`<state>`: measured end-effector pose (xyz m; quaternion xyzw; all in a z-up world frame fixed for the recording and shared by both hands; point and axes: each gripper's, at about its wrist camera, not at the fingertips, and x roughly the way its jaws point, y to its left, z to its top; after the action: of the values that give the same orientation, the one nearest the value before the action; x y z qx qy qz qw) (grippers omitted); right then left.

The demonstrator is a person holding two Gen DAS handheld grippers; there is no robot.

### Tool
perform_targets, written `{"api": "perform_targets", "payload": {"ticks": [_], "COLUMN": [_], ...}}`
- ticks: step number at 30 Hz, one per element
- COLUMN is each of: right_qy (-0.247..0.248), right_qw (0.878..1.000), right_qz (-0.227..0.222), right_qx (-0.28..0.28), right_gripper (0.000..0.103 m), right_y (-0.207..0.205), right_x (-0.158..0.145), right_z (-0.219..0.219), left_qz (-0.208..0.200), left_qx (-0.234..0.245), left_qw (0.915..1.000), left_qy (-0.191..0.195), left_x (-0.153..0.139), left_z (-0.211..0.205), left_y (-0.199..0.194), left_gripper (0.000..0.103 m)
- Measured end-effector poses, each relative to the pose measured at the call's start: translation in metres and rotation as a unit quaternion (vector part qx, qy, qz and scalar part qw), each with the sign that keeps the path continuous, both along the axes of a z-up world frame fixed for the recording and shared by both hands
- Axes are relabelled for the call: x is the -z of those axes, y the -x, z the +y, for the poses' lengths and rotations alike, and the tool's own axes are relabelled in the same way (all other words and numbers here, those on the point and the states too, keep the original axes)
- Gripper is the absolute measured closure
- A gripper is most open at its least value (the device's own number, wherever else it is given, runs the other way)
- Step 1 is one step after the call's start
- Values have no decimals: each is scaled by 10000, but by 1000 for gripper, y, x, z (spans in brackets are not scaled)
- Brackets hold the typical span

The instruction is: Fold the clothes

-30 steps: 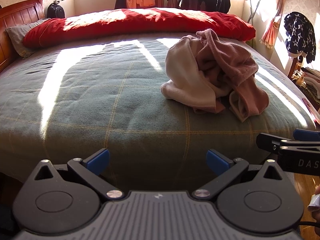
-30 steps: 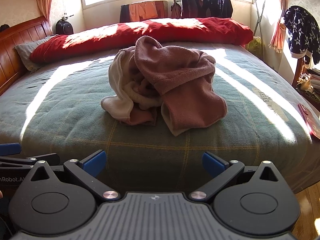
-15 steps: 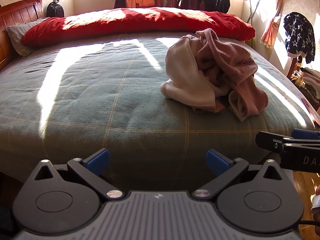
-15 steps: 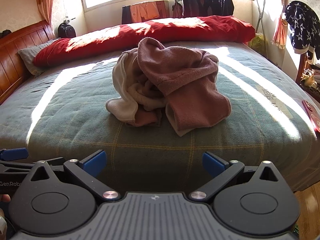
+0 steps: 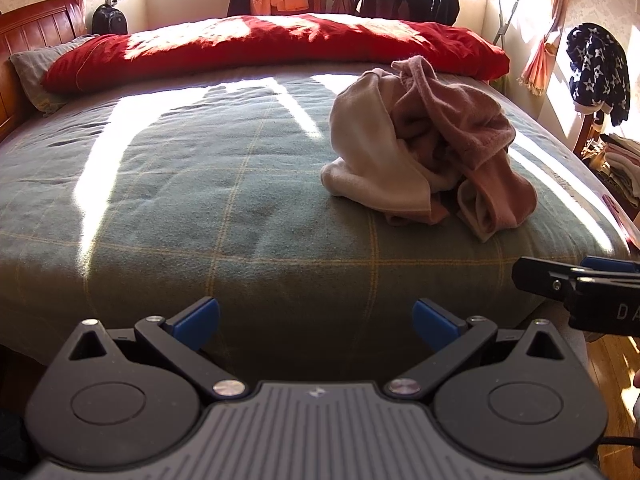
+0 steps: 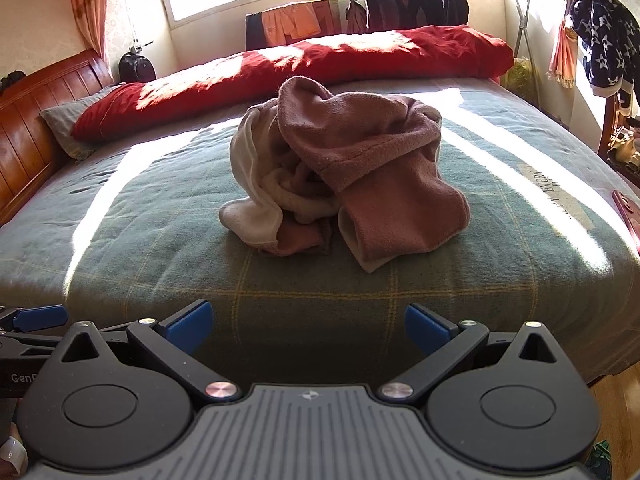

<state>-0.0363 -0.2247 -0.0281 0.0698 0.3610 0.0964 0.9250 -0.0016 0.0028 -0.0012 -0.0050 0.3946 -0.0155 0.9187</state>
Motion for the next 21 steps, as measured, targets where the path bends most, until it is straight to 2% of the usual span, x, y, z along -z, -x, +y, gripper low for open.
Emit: {"api": "perform_targets", "payload": {"ticks": [14, 21], "right_qy": [-407, -396], "right_qw": [9988, 9989], "right_qz": [-226, -181], "right_qx": [-142, -145], "right_gripper": [0, 0], "right_y": [4, 3], "right_x": [-6, -4], "right_z": [-5, -2], "left_qz": [-27, 6], "left_qx": [22, 17], "left_qw": [10000, 10000], "left_qy": [-25, -19], "left_x": [0, 2], "left_z": [-2, 0], "left_y": [1, 1], "left_gripper": [0, 0]}}
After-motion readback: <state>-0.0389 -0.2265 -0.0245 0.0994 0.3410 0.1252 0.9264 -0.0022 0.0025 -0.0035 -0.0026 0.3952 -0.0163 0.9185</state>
